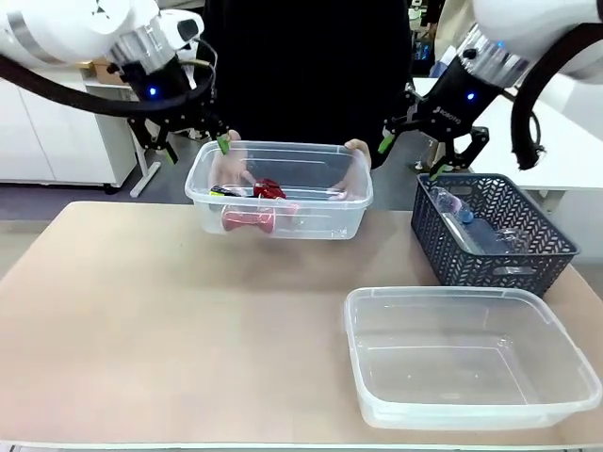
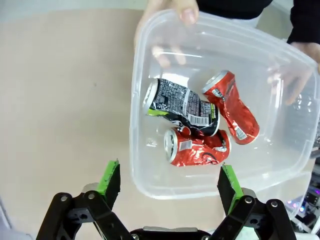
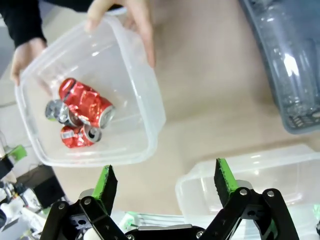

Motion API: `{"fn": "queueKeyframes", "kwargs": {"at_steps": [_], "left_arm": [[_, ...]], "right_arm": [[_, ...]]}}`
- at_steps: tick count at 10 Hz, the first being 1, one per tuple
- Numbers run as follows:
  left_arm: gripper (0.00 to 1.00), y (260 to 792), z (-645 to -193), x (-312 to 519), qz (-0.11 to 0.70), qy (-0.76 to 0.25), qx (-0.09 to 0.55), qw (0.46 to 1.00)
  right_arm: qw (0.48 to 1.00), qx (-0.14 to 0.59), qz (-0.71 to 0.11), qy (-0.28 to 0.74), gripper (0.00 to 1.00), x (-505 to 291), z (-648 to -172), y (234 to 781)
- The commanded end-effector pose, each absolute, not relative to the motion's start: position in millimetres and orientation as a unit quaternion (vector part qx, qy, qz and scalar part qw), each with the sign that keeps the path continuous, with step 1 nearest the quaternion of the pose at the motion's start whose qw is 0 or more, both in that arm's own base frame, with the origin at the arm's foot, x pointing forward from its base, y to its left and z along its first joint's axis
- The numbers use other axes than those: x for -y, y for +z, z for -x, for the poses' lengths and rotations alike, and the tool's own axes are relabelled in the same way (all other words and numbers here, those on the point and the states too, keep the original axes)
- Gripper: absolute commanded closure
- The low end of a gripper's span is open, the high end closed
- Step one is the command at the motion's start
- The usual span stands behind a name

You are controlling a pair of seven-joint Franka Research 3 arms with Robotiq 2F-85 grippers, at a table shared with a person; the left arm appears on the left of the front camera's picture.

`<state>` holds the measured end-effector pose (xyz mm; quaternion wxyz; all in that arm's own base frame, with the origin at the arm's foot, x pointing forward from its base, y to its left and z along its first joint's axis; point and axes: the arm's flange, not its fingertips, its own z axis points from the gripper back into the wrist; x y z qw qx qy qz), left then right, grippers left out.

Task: Sort the waste into each basket.
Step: Release the Organizing box you were holding, then pick up the Organizing box on the right side of the table and lift it.

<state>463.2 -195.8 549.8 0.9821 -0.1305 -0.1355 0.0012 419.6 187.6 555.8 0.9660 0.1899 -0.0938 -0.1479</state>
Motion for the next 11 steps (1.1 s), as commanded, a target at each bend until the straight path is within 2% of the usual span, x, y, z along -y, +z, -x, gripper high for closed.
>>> {"fn": "queueKeyframes", "kwargs": {"at_steps": [1, 6, 7, 9, 10, 11], "left_arm": [[0.0, 560.3, -459.7, 197.8, 0.121, 0.011, 0.156, 0.98], [0.0, 560.0, -460.6, 196.6, 0.13, 0.002, 0.147, 0.981], [0.0, 570.3, -446.2, 195.9, 0.153, -0.021, 0.13, 0.979], [0.0, 576.8, -400.6, 199.4, 0.191, -0.034, 0.11, 0.975], [0.0, 577.1, -372.8, 212.7, 0.178, -0.027, 0.112, 0.977], [0.0, 580.1, -353.7, 240.6, 0.189, 0.06, 0.108, 0.974]], "right_arm": [[0.966, 0.09, -0.193, -0.15, 0.0, -189.2, -420.0, 561.9], [0.966, 0.093, -0.19, -0.146, 0.0, -188.9, -419.3, 559.0], [0.961, 0.083, -0.236, -0.116, 0.0, -174.6, -390.4, 583.7], [0.963, 0.071, -0.247, -0.078, 0.0, -135.5, -332.1, 606.6], [0.971, 0.076, -0.216, -0.066, 0.0, -112.6, -300.7, 611.0], [0.979, 0.091, -0.179, -0.037, 0.0, -88.7, -275.1, 612.6]]}}
